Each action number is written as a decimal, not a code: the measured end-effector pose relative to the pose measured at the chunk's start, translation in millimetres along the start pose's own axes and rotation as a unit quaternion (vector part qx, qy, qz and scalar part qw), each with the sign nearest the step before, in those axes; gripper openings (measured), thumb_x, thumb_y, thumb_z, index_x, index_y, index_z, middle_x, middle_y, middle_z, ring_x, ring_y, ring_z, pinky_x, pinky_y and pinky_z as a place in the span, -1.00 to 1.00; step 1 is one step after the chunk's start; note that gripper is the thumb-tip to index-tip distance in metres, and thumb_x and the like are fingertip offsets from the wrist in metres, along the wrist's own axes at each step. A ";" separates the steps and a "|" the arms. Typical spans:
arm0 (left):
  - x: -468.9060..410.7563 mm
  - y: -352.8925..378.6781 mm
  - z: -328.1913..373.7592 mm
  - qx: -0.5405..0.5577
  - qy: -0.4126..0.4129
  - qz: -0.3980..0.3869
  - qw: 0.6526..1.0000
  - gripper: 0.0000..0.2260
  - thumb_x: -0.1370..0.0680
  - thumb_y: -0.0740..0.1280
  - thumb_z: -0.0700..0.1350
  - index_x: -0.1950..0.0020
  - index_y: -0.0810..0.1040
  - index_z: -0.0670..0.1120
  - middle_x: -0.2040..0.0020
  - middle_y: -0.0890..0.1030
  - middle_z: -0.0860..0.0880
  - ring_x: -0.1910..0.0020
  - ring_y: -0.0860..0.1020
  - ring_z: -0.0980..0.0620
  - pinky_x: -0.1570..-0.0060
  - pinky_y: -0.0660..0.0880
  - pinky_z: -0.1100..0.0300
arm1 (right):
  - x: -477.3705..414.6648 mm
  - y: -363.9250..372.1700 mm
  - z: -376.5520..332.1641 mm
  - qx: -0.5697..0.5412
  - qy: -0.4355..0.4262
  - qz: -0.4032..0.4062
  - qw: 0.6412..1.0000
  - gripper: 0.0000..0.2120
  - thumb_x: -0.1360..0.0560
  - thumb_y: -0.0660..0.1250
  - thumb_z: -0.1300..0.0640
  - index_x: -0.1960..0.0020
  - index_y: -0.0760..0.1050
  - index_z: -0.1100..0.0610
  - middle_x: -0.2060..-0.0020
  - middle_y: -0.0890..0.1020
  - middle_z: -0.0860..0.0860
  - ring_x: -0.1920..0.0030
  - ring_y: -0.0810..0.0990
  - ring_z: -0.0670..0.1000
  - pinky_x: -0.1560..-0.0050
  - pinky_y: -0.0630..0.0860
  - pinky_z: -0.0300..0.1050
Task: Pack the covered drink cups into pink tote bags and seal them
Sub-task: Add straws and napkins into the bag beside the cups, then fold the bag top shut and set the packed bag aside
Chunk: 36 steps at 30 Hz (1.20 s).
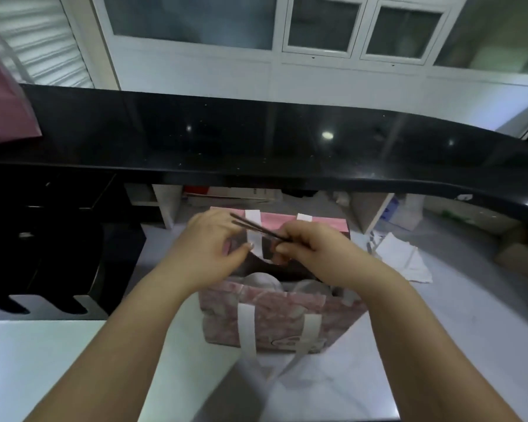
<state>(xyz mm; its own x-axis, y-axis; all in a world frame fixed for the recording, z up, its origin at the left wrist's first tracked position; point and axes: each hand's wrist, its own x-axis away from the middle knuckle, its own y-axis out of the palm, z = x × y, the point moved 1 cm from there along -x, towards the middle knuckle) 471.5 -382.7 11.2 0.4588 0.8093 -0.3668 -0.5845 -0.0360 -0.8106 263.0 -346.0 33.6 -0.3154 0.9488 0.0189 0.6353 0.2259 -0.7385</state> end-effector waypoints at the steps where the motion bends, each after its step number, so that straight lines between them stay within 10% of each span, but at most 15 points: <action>1: 1.0 1.3 -1.2 0.002 -0.005 0.001 1.000 -0.77 -0.48 0.44 -0.09 -0.12 0.64 0.10 -0.09 0.62 0.13 -0.17 0.50 0.08 -0.20 0.43 0.07 | 1.8 4.4 3.4 -0.002 0.008 -0.009 1.000 -0.90 -0.58 0.28 0.07 0.05 0.55 -0.11 0.19 0.60 -0.25 0.14 0.54 -0.26 0.12 0.45 -0.27; 10: -0.8 -2.1 -11.2 0.010 -0.033 -0.081 0.996 -0.52 -0.49 0.44 -0.02 -0.38 0.45 0.19 -0.43 0.42 0.14 -0.47 0.19 0.21 -0.50 -0.01 0.08 | 3.5 -3.3 16.7 0.186 0.125 -0.046 0.974 -0.79 -0.57 0.26 0.06 -0.12 0.59 -0.15 0.01 0.63 -0.11 0.08 0.55 -0.05 -0.04 0.53 -0.10; 14: 7.7 0.0 -13.9 0.018 -0.005 -0.071 0.997 -0.51 -0.50 0.43 -0.03 -0.40 0.42 0.20 -0.46 0.38 0.16 -0.29 0.04 0.46 -0.40 -0.28 0.27 | -8.7 2.1 8.2 0.275 0.182 -0.075 0.941 -0.67 -0.61 0.19 0.05 -0.35 0.44 -0.11 -0.17 0.58 0.05 -0.09 0.56 0.11 -0.19 0.50 0.04; 19: 11.5 2.0 -12.5 0.031 -0.017 -0.046 0.998 -0.58 -0.55 0.38 -0.01 -0.40 0.44 0.17 -0.44 0.41 0.14 -0.47 0.21 0.23 -0.47 -0.18 0.19 | -5.9 -2.2 0.5 0.237 0.200 -0.059 0.949 -0.55 -0.56 0.31 0.07 -0.43 0.36 -0.08 -0.28 0.53 0.01 -0.22 0.52 0.10 -0.27 0.45 0.03; 24: 16.2 3.0 -17.0 0.137 -0.057 0.040 0.988 -0.68 -0.54 0.36 0.05 -0.29 0.52 0.24 -0.32 0.48 0.27 -0.37 0.34 0.32 -0.38 0.28 0.17 | 32.3 -18.5 8.7 0.076 0.082 0.137 0.984 -0.78 -0.51 0.39 0.13 -0.04 0.58 -0.19 0.12 0.60 -0.28 0.08 0.57 -0.21 0.02 0.54 -0.26; 28: 34.0 5.5 -21.6 0.259 -0.123 0.095 0.953 -0.65 -0.41 0.33 0.27 -0.20 0.51 0.39 -0.27 0.49 0.37 -0.29 0.39 0.37 -0.25 0.33 0.27 | 60.7 -20.9 40.0 -0.046 0.090 0.271 0.957 -0.81 -0.50 0.41 0.15 -0.03 0.60 -0.13 -0.03 0.64 -0.19 -0.08 0.58 -0.07 -0.05 0.53 -0.09; 36: 63.6 10.9 -35.2 0.313 -0.167 0.052 0.933 -0.49 -0.31 0.47 0.25 -0.25 0.50 0.39 -0.39 0.42 0.31 -0.40 0.39 0.05 -0.28 0.40 -0.02 | 88.0 -13.9 85.5 -0.168 0.099 0.275 0.941 -0.77 -0.41 0.45 0.14 -0.07 0.63 -0.01 0.01 0.69 -0.12 -0.04 0.65 -0.04 -0.12 0.58 -0.06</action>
<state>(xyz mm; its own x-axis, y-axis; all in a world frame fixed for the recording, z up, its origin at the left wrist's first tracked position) 517.8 -352.3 -37.0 0.2041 0.9620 -0.1816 -0.9392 0.1401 -0.3135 166.2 -284.6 -12.1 0.2425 0.9579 -0.1536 0.8620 -0.2854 -0.4189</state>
